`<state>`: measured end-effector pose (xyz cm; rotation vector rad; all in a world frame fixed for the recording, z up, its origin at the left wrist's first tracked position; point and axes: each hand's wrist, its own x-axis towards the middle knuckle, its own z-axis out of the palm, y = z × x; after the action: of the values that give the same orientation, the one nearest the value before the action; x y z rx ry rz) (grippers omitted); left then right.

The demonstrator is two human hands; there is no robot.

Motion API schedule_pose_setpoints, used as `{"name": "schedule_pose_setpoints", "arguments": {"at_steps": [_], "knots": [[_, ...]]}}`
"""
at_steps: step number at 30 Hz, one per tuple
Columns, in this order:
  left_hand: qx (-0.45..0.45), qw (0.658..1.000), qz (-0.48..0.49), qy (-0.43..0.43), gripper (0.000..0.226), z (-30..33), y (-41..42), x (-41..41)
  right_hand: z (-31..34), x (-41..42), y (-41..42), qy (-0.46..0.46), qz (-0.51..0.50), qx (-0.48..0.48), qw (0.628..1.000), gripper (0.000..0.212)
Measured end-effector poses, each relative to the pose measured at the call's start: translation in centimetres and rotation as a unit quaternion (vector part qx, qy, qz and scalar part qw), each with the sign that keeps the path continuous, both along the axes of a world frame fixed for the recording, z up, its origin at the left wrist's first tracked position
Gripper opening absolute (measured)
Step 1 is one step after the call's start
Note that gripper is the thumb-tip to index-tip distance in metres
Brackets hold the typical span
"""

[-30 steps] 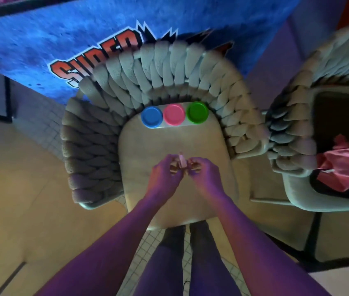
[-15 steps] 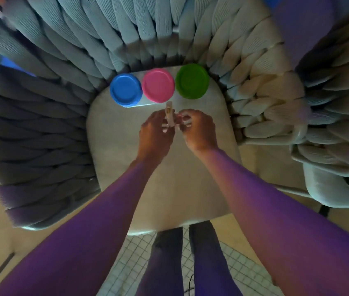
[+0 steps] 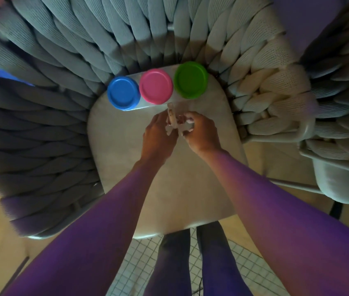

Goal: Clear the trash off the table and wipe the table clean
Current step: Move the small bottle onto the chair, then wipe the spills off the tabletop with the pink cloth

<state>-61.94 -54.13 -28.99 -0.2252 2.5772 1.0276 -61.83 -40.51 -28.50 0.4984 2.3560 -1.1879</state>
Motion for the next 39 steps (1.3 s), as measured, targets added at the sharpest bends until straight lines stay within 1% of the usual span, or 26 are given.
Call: {"name": "schedule_pose_setpoints", "arguments": {"at_steps": [3,5,8,13,16,20,23,30,34,39], "knots": [[-0.037,0.996,-0.012,-0.074,0.076,0.4,-0.4,0.5,1.1,0.5,0.5,-0.036,0.023,0.007,0.999,0.062],[-0.052,0.992,-0.017,-0.113,0.081,0.7,-0.8,1.3,1.9,0.8,0.8,-0.066,0.039,0.012,0.997,0.067],[-0.066,0.986,-0.029,-0.15,0.079,2.0,-1.4,2.9,3.3,2.1,1.2,-0.094,0.045,0.015,0.994,0.069],[-0.059,0.979,-0.067,-0.183,0.077,6.1,-1.0,6.4,7.2,6.1,1.9,-0.099,0.069,0.041,0.992,0.066],[-0.048,0.976,-0.089,-0.194,0.076,9.1,0.1,7.5,10.3,8.2,2.7,-0.104,0.041,0.049,0.993,0.063],[-0.029,0.972,-0.154,-0.172,0.071,14.1,1.8,9.0,15.4,11.8,4.4,-0.078,-0.042,0.04,0.995,0.055],[-0.02,0.969,-0.192,-0.153,0.067,17.1,2.8,9.9,18.6,13.9,5.8,-0.065,-0.074,0.04,0.994,0.049],[0.003,0.953,-0.285,-0.1,0.057,22.8,5.4,13.0,26.4,19.5,9.0,-0.013,-0.163,0.039,0.986,0.047],[0.011,0.94,-0.332,-0.077,0.054,25.0,8.0,15.1,29.3,22.7,11.0,0.022,-0.212,0.036,0.976,0.044],[0.018,0.924,-0.378,-0.056,0.051,27.1,11.5,17.9,31.5,26.6,13.8,0.06,-0.267,0.037,0.961,0.04]]}}
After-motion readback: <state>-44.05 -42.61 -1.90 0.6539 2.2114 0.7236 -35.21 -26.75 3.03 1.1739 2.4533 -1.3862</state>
